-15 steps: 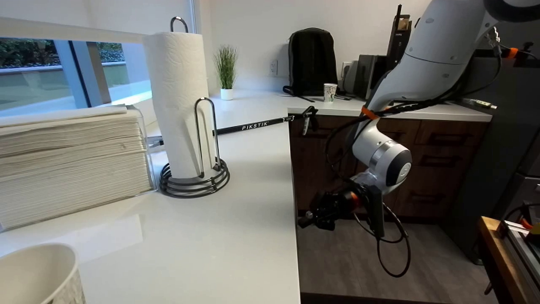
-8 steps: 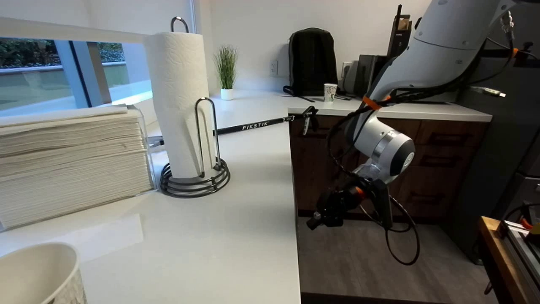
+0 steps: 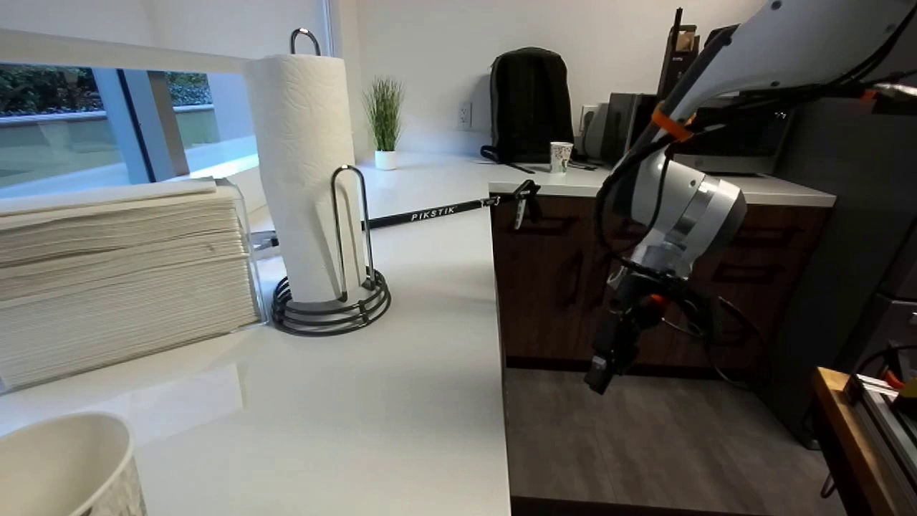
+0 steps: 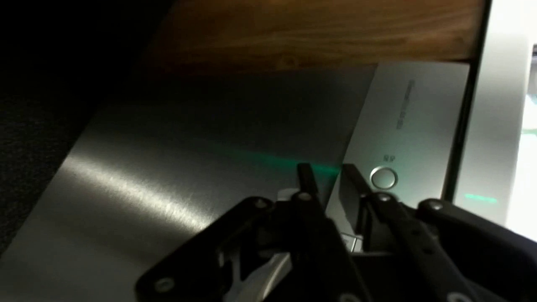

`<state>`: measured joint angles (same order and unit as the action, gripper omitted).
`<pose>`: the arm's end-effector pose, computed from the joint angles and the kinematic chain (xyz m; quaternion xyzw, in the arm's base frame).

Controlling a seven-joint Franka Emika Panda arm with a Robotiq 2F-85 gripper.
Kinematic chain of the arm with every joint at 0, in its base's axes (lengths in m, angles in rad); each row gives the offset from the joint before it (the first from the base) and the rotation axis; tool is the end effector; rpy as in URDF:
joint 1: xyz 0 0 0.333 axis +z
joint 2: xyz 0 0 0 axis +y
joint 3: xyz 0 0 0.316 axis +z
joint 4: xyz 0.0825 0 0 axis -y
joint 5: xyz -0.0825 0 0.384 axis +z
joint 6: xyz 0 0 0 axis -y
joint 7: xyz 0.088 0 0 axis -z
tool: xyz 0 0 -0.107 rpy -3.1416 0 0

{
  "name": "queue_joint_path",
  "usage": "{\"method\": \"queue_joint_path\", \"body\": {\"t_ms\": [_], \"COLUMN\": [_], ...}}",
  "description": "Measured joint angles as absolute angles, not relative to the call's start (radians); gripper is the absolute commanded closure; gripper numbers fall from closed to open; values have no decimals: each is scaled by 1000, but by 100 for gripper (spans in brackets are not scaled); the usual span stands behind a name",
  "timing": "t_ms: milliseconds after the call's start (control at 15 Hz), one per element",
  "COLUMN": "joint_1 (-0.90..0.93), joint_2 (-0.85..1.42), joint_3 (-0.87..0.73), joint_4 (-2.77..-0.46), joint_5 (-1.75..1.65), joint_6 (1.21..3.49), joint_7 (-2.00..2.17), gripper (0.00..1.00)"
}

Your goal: Press one of the buttons on the left side of the dish washing machine

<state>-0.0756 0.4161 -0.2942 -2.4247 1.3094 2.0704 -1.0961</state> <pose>0.4079 -0.1200 0.1220 -0.8838 0.1727 -0.0297 0.4339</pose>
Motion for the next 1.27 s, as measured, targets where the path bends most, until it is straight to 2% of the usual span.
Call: {"method": "queue_joint_path", "body": {"t_ms": [267,400,733,867,1267], "joint_1": [-8,16,49,-1,44], "joint_2": [195,80,-182,-271,-275], "joint_3": [-257,-190,-6,100,45], "joint_4": [-2560,-2625,-2723,-2727,-2728], "joint_5": [1129,1033,678,511,494], "joint_6": [2265,2377,2539,2545,2544], "joint_7": [-1006,-917,-572,-425,-409], "gripper": [15,1,0,0,0]}}
